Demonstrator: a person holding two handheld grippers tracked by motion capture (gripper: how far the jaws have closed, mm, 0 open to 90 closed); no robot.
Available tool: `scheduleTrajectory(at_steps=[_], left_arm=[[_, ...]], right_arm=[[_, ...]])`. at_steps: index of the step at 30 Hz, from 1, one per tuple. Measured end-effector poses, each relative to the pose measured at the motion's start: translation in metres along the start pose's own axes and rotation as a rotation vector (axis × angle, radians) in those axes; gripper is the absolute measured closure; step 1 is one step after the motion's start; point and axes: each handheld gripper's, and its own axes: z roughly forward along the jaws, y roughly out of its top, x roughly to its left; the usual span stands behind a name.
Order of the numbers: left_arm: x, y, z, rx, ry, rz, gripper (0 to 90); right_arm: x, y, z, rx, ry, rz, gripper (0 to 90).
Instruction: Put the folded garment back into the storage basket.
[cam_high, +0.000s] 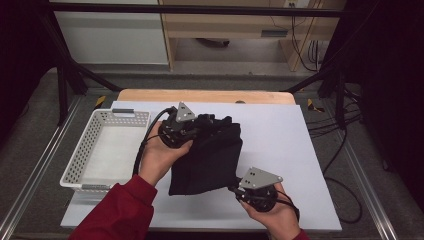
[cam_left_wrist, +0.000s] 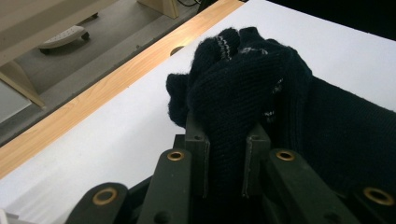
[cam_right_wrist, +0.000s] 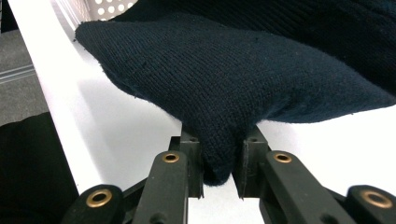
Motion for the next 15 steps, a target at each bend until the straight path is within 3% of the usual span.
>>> scheduleTrajectory(at_steps=[15], left_arm=[[0.026, 0.005, -0.028, -0.017, 0.046, -0.001, 77.6]], right_arm=[[-0.004, 0.031, 0.016, -0.008, 0.037, -0.035, 76.3]])
